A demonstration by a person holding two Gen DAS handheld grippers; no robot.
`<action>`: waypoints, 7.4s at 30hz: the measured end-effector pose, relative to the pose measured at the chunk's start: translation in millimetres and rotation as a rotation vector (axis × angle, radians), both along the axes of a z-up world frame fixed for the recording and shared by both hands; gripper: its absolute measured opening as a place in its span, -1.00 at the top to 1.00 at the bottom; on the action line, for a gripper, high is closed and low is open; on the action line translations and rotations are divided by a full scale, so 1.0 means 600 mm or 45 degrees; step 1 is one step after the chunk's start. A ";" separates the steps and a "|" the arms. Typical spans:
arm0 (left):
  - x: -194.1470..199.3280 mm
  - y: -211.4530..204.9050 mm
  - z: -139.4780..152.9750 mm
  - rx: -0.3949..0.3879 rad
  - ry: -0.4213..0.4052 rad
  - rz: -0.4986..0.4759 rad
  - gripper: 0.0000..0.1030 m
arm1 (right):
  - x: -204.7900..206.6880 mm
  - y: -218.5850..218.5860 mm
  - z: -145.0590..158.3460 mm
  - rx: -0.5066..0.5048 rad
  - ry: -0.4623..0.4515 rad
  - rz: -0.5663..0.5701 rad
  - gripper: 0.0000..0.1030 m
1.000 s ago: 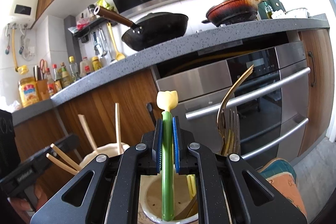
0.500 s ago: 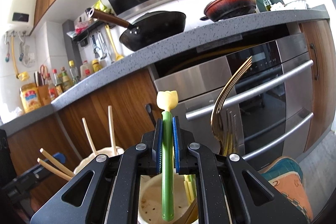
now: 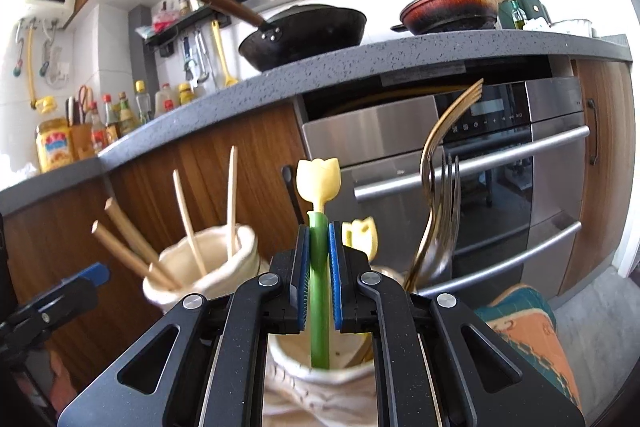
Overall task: Organize utensils
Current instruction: 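Open the left tool to release the chopstick while the right releases the green spoon, then grasp the silver spoon on the cloth with the right tool, then grasp the last wooden chopstick on the cloth with the left tool, then carry chopstick into tall cup with left tool while right carries silver spoon into short cup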
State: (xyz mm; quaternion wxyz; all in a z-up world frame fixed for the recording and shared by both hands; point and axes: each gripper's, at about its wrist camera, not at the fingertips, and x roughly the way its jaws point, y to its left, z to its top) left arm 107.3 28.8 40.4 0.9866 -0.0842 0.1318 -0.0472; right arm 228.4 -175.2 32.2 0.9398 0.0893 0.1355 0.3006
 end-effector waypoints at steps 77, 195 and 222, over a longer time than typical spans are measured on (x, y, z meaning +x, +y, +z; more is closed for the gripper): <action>-0.010 -0.031 -0.104 0.117 0.421 0.002 -0.89 | -0.100 0.040 -0.144 -0.551 0.632 0.110 0.78; -0.175 -0.083 0.001 0.305 0.222 -0.332 0.91 | -0.210 -0.095 0.043 -0.135 0.090 0.103 0.94; 0.091 -0.016 0.123 -0.093 -0.259 -0.057 0.91 | -0.073 -0.064 0.135 0.031 -0.332 -0.258 0.95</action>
